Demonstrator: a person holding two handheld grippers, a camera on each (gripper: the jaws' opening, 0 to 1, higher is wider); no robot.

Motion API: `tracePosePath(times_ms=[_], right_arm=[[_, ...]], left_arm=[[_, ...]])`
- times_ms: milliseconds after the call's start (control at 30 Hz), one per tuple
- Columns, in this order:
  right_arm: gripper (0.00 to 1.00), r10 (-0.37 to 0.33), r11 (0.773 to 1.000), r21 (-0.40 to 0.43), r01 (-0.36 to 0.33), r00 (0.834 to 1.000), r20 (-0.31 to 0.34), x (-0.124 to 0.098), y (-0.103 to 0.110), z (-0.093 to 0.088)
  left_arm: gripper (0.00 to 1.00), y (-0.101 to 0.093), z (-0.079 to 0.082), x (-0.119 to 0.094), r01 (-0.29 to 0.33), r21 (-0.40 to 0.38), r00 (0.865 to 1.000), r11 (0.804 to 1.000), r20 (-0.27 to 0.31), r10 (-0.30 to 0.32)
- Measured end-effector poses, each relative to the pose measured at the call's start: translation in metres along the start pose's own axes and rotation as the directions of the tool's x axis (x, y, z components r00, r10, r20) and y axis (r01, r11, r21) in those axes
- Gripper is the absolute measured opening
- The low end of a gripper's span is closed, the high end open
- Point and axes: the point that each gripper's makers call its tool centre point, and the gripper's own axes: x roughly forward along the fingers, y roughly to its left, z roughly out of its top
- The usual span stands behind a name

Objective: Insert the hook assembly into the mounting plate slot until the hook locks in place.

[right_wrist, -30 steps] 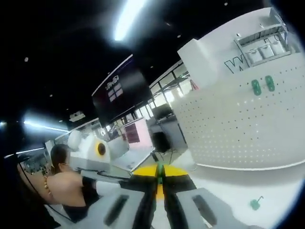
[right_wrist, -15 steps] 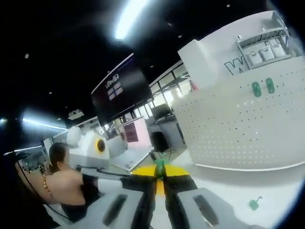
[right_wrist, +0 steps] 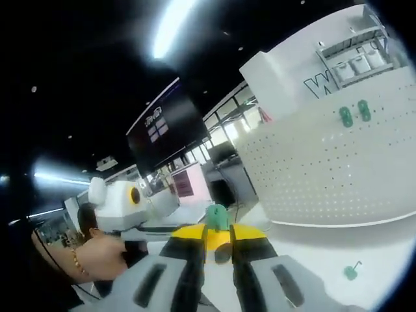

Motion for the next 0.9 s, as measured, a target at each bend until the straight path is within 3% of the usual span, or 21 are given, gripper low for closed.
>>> tracePosePath(times_ms=[267, 433, 600, 900], right_arm=[[0.08, 0.011, 1.000, -0.007, -0.011, 1.000, 0.023, 0.005, 0.004, 0.006], [0.06, 0.010, 1.000, -0.006, -0.010, 1.000, 0.021, 0.004, 0.003, 0.006], [0.03, 0.013, 1.000, -0.003, -0.013, 1.000, 0.025, 0.005, 0.002, 0.007], [0.01, 0.007, 1.000, -0.023, -0.006, 0.999, 0.041, 0.006, -0.001, 0.009]], left_arm=[[0.01, -0.018, 0.004, 0.004, 0.041, 0.042, 0.998, 0.998, 0.039, -0.043], [0.01, -0.019, 0.008, 0.004, 0.041, 0.072, 0.997, 0.997, 0.056, -0.045], [0.01, -0.020, 0.013, 0.005, 0.057, 0.053, 0.994, 0.997, 0.089, -0.062], [0.01, -0.021, 0.015, 0.008, 0.074, 0.059, 0.993, 0.996, 0.090, -0.079]])
